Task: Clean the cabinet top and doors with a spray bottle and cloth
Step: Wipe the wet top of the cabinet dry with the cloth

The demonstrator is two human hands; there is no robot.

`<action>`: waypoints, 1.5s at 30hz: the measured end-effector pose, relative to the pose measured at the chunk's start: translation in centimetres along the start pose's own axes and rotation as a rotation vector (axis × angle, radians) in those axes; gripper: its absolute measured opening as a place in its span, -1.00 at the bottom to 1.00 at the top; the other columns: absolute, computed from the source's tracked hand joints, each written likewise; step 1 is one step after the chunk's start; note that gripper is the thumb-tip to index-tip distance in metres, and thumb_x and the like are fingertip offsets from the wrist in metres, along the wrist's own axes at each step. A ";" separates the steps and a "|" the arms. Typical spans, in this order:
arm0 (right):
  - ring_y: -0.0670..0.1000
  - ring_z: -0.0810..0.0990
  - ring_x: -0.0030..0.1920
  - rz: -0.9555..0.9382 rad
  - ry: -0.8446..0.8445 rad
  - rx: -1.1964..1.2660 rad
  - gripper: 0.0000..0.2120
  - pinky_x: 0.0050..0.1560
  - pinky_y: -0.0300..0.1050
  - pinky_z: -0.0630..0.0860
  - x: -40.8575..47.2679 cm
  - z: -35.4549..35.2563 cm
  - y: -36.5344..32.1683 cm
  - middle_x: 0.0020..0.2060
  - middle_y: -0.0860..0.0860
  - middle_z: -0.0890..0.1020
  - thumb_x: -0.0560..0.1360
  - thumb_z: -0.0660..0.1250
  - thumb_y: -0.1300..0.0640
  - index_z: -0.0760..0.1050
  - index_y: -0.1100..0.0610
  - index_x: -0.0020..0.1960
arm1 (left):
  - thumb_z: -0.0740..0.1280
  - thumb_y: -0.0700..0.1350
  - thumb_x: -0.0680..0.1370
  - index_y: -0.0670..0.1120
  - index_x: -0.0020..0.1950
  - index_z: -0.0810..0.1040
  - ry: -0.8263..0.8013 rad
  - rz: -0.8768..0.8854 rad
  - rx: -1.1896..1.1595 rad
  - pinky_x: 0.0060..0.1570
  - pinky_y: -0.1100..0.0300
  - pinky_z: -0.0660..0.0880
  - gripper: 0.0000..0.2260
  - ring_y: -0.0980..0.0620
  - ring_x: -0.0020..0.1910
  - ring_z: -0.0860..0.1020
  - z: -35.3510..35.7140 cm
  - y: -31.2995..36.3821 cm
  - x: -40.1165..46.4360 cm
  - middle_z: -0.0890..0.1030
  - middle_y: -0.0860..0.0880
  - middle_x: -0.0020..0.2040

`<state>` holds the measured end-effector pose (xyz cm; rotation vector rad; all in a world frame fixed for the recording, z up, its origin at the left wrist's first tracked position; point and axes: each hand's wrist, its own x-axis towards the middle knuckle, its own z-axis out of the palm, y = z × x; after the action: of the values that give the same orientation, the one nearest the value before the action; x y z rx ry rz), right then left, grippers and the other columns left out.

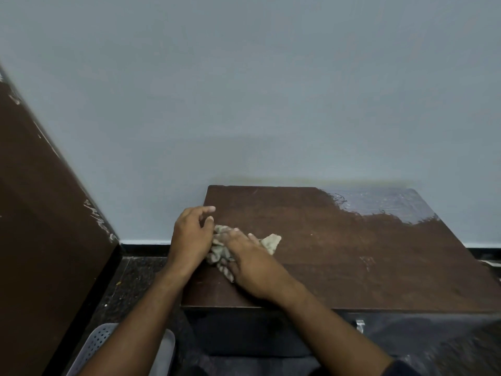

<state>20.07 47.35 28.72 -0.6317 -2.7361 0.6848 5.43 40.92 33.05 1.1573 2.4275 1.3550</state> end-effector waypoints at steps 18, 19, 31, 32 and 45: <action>-0.01 0.17 0.56 0.381 0.230 -0.079 -0.52 0.57 -0.01 -0.04 -11.0 -8.6 12.2 0.54 -0.03 0.30 0.62 0.21 0.11 0.26 -0.03 0.53 | 0.30 -0.14 0.56 0.02 0.18 0.59 -0.334 0.379 0.124 0.22 0.18 0.39 -0.78 0.11 0.16 0.45 8.7 5.5 -3.2 0.56 0.10 0.13; 0.02 0.20 0.55 0.478 0.274 -0.097 -0.52 0.56 0.04 0.00 -12.3 -10.2 14.3 0.53 -0.02 0.31 0.62 0.21 0.11 0.27 -0.02 0.53 | 0.29 -0.13 0.57 0.02 0.19 0.58 -0.360 0.397 0.123 0.22 0.19 0.39 -0.78 0.13 0.17 0.45 9.3 6.2 -3.4 0.55 0.12 0.14; -0.09 0.12 0.57 0.434 0.249 -0.123 -0.47 0.53 -0.21 -0.11 -18.5 -10.9 13.9 0.55 -0.13 0.24 0.62 0.19 0.12 0.19 -0.10 0.56 | 0.32 -0.14 0.55 0.00 0.17 0.60 -0.474 0.574 0.060 0.13 0.21 0.40 -0.79 0.08 0.13 0.47 17.9 12.6 -4.8 0.58 0.09 0.10; -0.06 0.17 0.56 0.491 0.286 -0.122 -0.48 0.53 -0.17 -0.05 -19.2 -12.1 16.0 0.54 -0.10 0.27 0.61 0.19 0.12 0.23 -0.07 0.55 | 0.33 -0.14 0.55 0.00 0.16 0.60 -0.484 0.587 0.050 0.11 0.23 0.39 -0.80 0.08 0.12 0.47 18.6 13.1 -5.0 0.58 0.09 0.09; 0.00 0.14 0.57 0.590 0.289 -0.160 -0.49 0.56 -0.06 0.00 -19.7 -14.2 20.3 0.57 -0.05 0.21 0.65 0.19 0.07 0.19 -0.02 0.57 | 0.31 -0.10 0.56 0.01 0.23 0.55 -0.524 0.630 0.018 0.17 0.26 0.35 -0.75 0.13 0.15 0.43 22.6 15.9 -6.0 0.55 0.11 0.14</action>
<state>49.15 59.77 28.23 -1.4789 -2.3463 0.4366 28.61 56.88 30.60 2.0787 1.7722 0.9532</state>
